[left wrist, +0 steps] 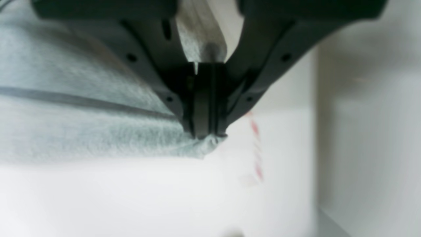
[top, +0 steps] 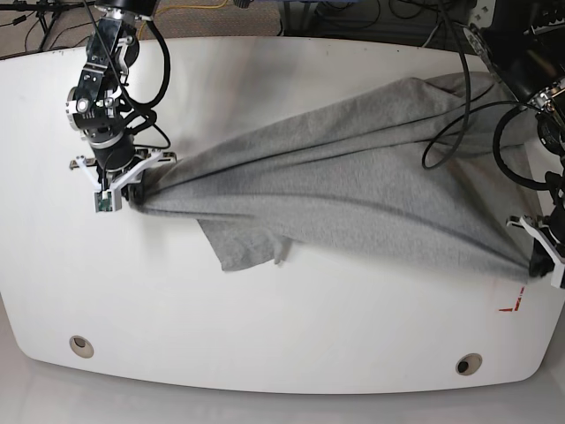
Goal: Fold the T-shirt properly
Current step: 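Lift the shirt with both grippers and flick it out over the table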
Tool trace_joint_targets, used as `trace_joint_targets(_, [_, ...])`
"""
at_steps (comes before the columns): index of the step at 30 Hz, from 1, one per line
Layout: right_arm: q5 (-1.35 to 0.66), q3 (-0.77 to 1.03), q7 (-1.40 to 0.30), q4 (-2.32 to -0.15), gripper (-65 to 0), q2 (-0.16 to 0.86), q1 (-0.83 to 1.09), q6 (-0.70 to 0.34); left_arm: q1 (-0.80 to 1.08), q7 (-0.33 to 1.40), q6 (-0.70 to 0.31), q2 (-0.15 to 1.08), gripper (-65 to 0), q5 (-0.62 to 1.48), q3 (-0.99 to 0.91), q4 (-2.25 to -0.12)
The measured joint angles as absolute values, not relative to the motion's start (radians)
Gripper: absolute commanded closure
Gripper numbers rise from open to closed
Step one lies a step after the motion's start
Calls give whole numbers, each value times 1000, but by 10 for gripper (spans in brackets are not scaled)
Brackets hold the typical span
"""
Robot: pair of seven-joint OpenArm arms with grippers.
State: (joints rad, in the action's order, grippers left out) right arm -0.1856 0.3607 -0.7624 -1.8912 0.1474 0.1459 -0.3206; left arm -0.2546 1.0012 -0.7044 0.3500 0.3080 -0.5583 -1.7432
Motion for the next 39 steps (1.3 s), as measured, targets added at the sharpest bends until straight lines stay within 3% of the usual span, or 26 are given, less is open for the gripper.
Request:
trace_joint_targets(15, [-191, 356, -765, -1890, -2, 245, -154, -326, -530, 1085, -689, 357, 0, 312, -562, -1765])
trace_joint_targets(22, [-196, 258, -826, -1890, -2, 320, -331, -329, -653, 1092, -627, 382, 0, 313, -557, -1765])
trace_joint_targets(39, [-190, 112, -830, -1809, -2, 454, -732, -395, -963, 1112, -626, 433, 0, 316, -489, -1731])
